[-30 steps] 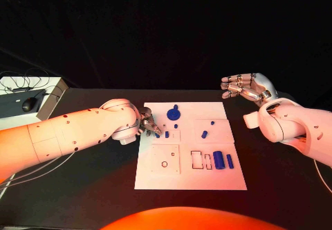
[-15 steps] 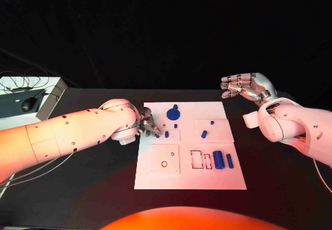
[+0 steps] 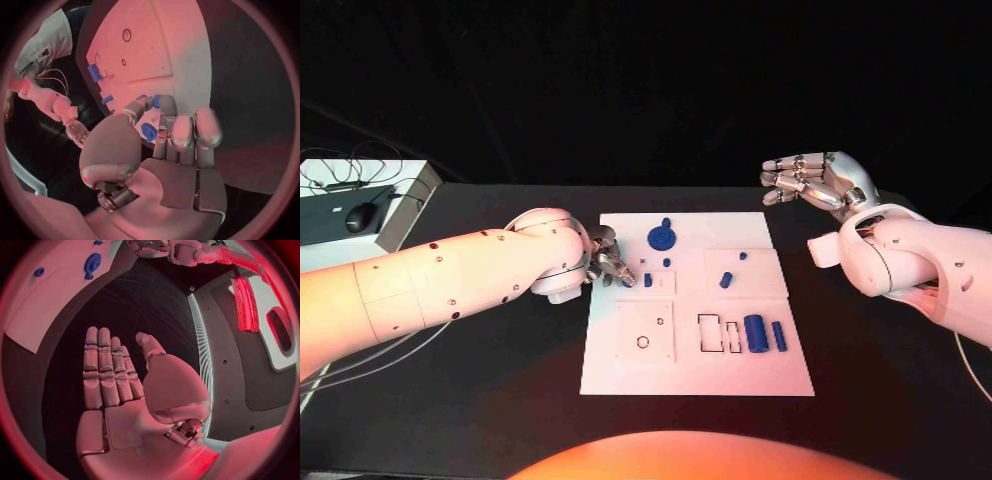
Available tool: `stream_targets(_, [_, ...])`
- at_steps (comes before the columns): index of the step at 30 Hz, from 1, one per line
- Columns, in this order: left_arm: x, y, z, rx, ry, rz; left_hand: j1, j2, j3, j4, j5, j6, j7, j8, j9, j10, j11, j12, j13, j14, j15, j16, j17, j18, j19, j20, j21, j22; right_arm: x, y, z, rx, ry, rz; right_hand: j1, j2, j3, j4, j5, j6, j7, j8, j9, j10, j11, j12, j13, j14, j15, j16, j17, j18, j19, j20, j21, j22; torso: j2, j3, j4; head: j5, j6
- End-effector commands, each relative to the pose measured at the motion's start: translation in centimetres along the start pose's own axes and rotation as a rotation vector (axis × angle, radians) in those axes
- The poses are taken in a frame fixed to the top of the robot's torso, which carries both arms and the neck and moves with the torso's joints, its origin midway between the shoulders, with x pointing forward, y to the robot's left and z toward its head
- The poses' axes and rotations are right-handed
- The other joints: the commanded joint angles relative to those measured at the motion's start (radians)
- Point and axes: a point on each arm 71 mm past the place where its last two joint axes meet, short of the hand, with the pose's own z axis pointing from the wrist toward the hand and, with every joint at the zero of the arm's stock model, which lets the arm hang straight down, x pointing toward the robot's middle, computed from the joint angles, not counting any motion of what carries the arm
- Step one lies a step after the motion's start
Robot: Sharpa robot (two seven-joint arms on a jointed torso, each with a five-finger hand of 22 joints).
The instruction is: Assemble the parts on the task board
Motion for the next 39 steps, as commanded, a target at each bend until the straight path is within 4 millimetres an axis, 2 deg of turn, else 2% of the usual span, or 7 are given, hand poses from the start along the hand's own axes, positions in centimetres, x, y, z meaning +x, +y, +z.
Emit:
stream_targets(1, [0.76,0.13,0.11,-0.007,0.036,0.035,0.036,0.030,0.076,-0.070,0.004,0.016,-0.013,0.005,0.000,0.018,-0.017,-0.004,0.001,0.003,-0.007,0.005,-0.001,-0.009,0.004,-0.003,0.003,0.015,0.08,0.10,0.00,-0.012,0.011,0.003,-0.006,-0.005,0.003,0.002,0.006,-0.005,0.002,0.001,-0.001,0.001,0.001,-0.004,-0.001,-0.004,0.001,0.000,-0.001,-0.015,-0.009,0.000,0.005,-0.002,0.000,0.0003,-0.0005,0.001,0.000])
stream_targets(18, [0.82,-0.22,0.18,0.003,0.037,-0.002,0.030,0.037,0.063,-0.056,-0.004,0.007,-0.013,0.007,0.002,0.015,-0.017,-0.005,0.009,0.002,-0.007,0.001,-0.007,-0.006,0.003,-0.001,-0.001,0.011,0.08,0.09,-0.01,-0.011,0.013,0.004,-0.006,-0.005,0.003,0.002,0.006,-0.005,0.002,0.001,-0.001,0.001,0.001,-0.004,-0.001,-0.004,0.001,0.000,-0.001,-0.015,-0.009,0.000,0.005,-0.002,0.000,0.0012,-0.0011,-0.003,0.001])
stream_targets(23, [0.78,-0.17,0.24,0.003,0.038,-0.028,0.013,0.046,-0.023,-0.020,-0.013,0.001,-0.020,0.003,-0.003,0.005,-0.018,0.000,0.018,-0.001,-0.008,-0.008,-0.019,-0.004,-0.001,-0.002,-0.012,0.004,0.06,0.08,-0.02,-0.010,0.013,0.004,-0.006,-0.005,0.003,0.002,0.006,-0.005,0.002,0.001,-0.001,0.001,0.001,-0.004,-0.001,-0.004,0.001,0.000,-0.001,-0.015,-0.009,0.000,0.005,-0.002,0.000,0.0014,-0.0008,-0.004,0.002])
stream_targets(27, [0.73,-0.09,0.29,0.000,0.037,-0.037,0.027,0.052,-0.085,0.006,-0.012,-0.001,-0.020,-0.004,-0.014,-0.004,-0.017,0.004,0.023,-0.002,-0.010,-0.012,-0.026,-0.003,-0.002,-0.004,-0.017,0.001,0.05,0.07,-0.03,-0.009,0.013,0.004,-0.006,-0.005,0.003,0.002,0.006,-0.005,0.002,0.001,-0.001,0.001,0.001,-0.004,-0.001,-0.004,0.001,0.000,-0.001,-0.015,-0.009,0.000,0.005,-0.002,0.000,0.0015,-0.0001,-0.005,0.003])
stream_targets(39, [0.59,0.12,0.45,-0.009,0.033,-0.050,0.030,0.045,-0.156,0.063,-0.013,0.003,-0.023,0.001,-0.023,-0.010,-0.018,0.013,0.023,-0.002,-0.012,-0.010,-0.028,-0.004,-0.002,-0.007,-0.020,-0.001,0.01,0.06,-0.04,-0.009,0.012,0.003,-0.004,-0.005,0.004,0.002,0.006,-0.005,0.002,0.001,-0.001,0.000,0.000,-0.004,-0.001,-0.005,0.001,-0.001,-0.001,-0.015,-0.009,0.001,0.005,-0.003,0.000,0.0007,-0.0005,-0.006,0.003])
